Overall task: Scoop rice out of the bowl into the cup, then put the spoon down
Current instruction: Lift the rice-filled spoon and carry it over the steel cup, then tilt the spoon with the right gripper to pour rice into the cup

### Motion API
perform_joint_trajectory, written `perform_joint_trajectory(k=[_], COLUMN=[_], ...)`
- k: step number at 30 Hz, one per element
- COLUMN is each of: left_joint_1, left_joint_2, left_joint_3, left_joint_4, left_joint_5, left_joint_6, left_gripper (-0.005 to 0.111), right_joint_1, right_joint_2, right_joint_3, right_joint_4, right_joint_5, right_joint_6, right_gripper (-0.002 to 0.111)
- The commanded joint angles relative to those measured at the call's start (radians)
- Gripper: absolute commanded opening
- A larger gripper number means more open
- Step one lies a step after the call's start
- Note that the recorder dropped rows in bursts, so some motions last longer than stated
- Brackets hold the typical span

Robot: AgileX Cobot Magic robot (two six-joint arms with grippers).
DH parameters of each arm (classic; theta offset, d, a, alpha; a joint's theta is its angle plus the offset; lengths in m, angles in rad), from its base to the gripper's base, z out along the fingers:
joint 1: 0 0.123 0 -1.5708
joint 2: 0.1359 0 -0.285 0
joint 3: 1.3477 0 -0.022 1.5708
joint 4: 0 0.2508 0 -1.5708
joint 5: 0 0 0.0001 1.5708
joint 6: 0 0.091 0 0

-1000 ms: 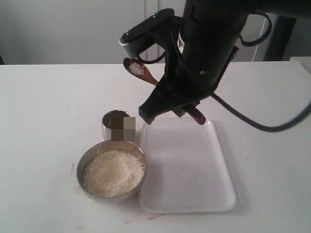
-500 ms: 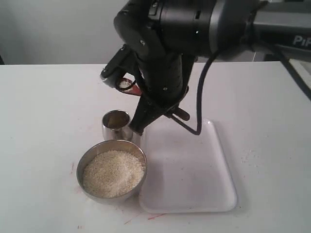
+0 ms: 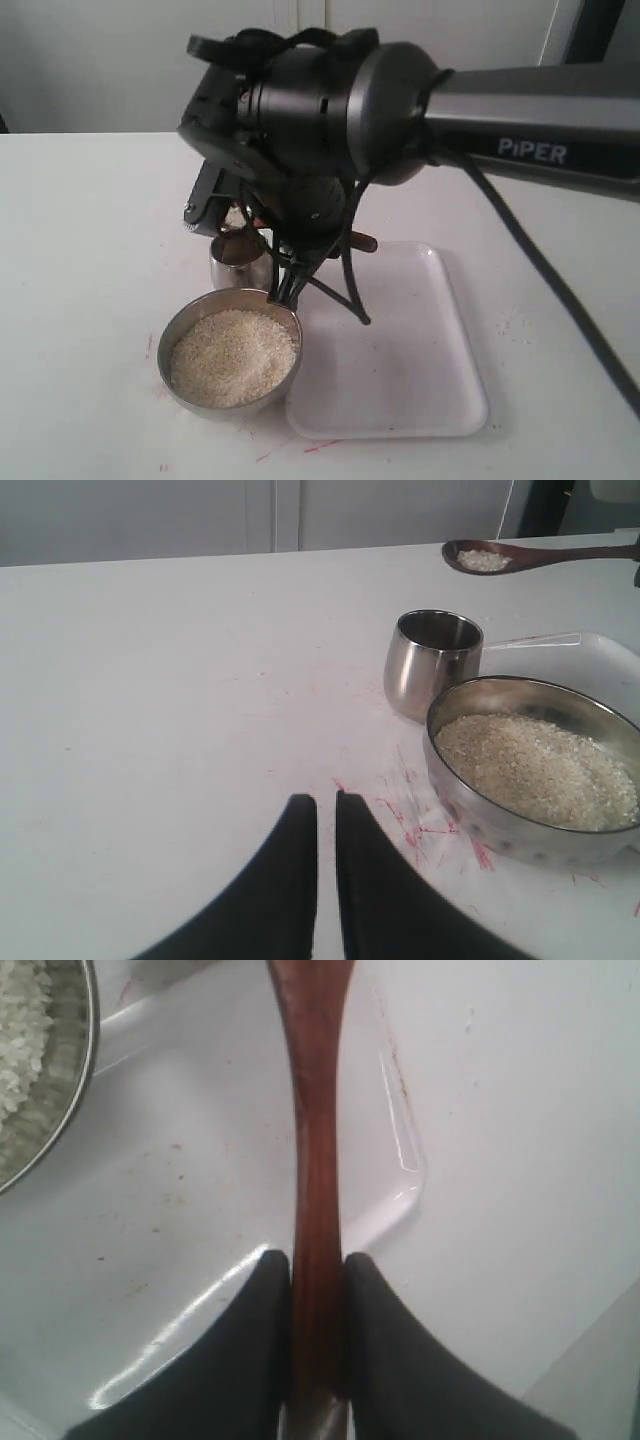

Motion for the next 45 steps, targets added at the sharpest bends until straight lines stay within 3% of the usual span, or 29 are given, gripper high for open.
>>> perform_joint_trajectory(k=[1, 45], left_joint_1=[-0.001, -0.001], left_joint_2=[0.001, 0.001], left_joint_3=[-0.006, -0.006], left_joint_4=[-0.01, -0.01], left_joint_5=[-0.003, -0.003], left_joint_6=[-0.006, -0.006], left_gripper=[0.014, 0.014], right_joint_1=[0.031, 0.036], right_joint_2=[0.02, 0.093], right_joint_3=[-0.003, -0.003], right_joint_4=[-0.12, -0.382], right_joint_5=[0.002, 0.002], right_joint_6=[-0.013, -0.065], right_gripper=[0.0, 0.0])
